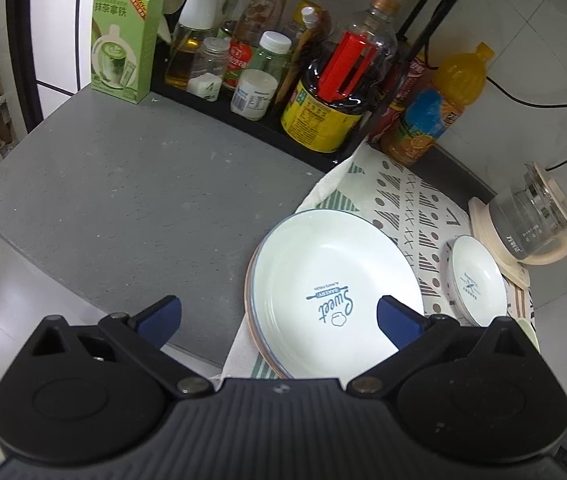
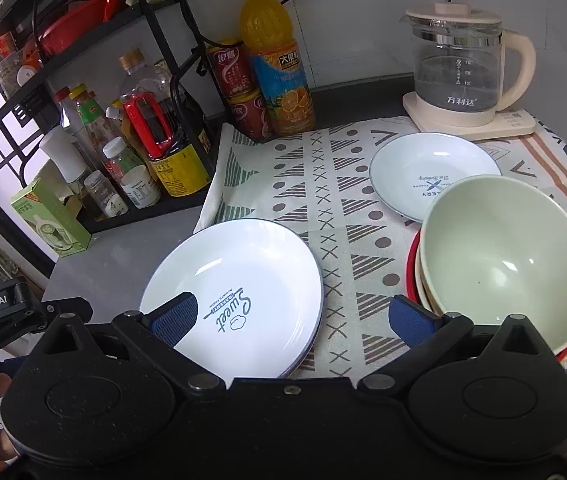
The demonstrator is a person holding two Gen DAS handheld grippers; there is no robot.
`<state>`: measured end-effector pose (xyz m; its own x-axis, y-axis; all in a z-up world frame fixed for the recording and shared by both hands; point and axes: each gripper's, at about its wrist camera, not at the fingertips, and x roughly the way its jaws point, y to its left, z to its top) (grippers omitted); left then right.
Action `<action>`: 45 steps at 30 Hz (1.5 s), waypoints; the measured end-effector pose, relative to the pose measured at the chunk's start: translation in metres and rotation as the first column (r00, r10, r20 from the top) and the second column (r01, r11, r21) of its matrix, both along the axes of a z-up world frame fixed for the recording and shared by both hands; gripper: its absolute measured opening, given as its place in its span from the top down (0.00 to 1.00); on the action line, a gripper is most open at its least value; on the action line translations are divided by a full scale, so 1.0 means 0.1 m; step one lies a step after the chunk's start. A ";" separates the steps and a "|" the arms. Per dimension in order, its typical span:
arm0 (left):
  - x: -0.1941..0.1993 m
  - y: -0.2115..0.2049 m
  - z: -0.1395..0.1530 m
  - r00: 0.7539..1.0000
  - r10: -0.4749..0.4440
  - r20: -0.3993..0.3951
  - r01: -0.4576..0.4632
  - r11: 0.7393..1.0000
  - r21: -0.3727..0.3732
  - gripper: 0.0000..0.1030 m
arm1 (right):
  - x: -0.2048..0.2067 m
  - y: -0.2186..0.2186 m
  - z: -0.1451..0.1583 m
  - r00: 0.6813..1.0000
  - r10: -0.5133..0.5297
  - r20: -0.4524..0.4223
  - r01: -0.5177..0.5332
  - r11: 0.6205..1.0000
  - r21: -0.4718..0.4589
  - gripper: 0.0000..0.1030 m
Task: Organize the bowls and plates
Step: 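Lower the 'Sweet' plate onto the floral plate and open both grippers, then move both grippers toward the white plate printed 'BAKERY'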
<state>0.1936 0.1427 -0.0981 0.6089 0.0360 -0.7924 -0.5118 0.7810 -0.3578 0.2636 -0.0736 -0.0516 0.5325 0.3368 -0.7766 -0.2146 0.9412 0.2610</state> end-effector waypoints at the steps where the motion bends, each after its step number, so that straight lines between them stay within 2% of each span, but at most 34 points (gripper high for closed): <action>1: 0.00 -0.01 0.00 1.000 -0.002 0.007 0.002 1.000 -0.006 0.00 | -0.01 -0.01 0.02 1.000 0.002 0.003 -0.002 1.000 -0.001 0.00; 5: 0.01 -0.05 0.02 0.999 -0.021 0.033 0.021 1.000 -0.011 0.00 | -0.06 -0.04 0.12 1.000 0.014 0.023 -0.013 1.000 -0.008 0.00; 15: 0.16 -0.23 0.09 0.994 -0.091 0.064 0.093 0.995 -0.021 0.00 | -0.05 -0.25 0.23 0.999 -0.046 0.029 0.047 0.998 -0.036 0.00; 19: 0.29 -0.32 0.12 0.989 -0.138 0.058 0.139 0.990 -0.026 0.00 | 0.00 -0.36 0.30 0.995 -0.097 0.014 0.097 0.995 -0.006 0.00; 25: 0.55 -0.52 0.17 0.980 -0.197 0.016 0.197 0.980 0.014 0.00 | 0.10 -0.45 0.40 0.991 -0.117 0.058 0.120 0.991 -0.056 0.00; 32: 0.95 -0.78 0.18 0.970 -0.243 -0.030 0.244 0.969 0.040 0.00 | 0.37 -0.69 0.37 0.987 -0.152 0.043 0.154 0.986 -0.060 0.00; 45: 1.83 -1.32 0.14 0.948 -0.311 -0.062 0.314 0.947 0.062 0.01 | 1.13 -1.27 0.23 0.977 -0.214 0.012 0.214 0.976 -0.043 0.00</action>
